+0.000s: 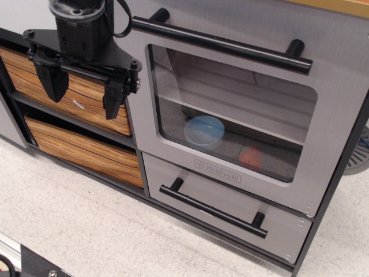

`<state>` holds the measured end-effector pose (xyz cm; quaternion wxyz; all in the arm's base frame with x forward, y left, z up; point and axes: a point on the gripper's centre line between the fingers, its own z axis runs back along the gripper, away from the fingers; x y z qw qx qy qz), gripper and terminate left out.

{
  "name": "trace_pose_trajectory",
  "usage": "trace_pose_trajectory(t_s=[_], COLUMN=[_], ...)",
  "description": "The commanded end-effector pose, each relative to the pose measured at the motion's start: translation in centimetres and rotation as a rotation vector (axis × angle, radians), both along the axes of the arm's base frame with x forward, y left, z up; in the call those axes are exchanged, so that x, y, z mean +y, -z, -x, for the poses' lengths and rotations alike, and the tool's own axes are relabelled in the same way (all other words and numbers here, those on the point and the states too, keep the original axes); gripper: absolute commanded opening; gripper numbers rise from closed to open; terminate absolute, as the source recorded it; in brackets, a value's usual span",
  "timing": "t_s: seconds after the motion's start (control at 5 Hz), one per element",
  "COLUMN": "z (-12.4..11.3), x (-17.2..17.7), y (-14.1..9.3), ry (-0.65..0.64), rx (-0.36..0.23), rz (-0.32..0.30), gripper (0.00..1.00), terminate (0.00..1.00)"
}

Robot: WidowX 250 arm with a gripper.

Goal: Open oven

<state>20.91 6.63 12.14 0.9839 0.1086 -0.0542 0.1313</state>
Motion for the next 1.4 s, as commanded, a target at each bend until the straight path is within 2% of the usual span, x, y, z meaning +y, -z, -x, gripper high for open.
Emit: trace_pose_trajectory(t_s=[0.0, 0.2, 0.4, 0.6, 0.8, 1.2], z=[0.0, -2.1, -4.0, -4.9, -5.7, -7.8], x=[0.0, -0.3, 0.1, 0.8, 1.3, 1.3], y=[0.0, -2.0, -3.1, -3.5, -3.7, -3.5], ry=[0.000, -0.195, -0.448, -0.683, -0.832, -0.962], rx=[0.000, -0.113, -0.152, -0.210, -0.276, -0.380], rz=[0.000, 0.103, 0.215, 0.266, 0.433, 0.499], gripper=[1.00, 1.00, 1.00, 1.00, 1.00, 1.00], terminate=[0.00, 0.00, 0.00, 0.00, 0.00, 0.00])
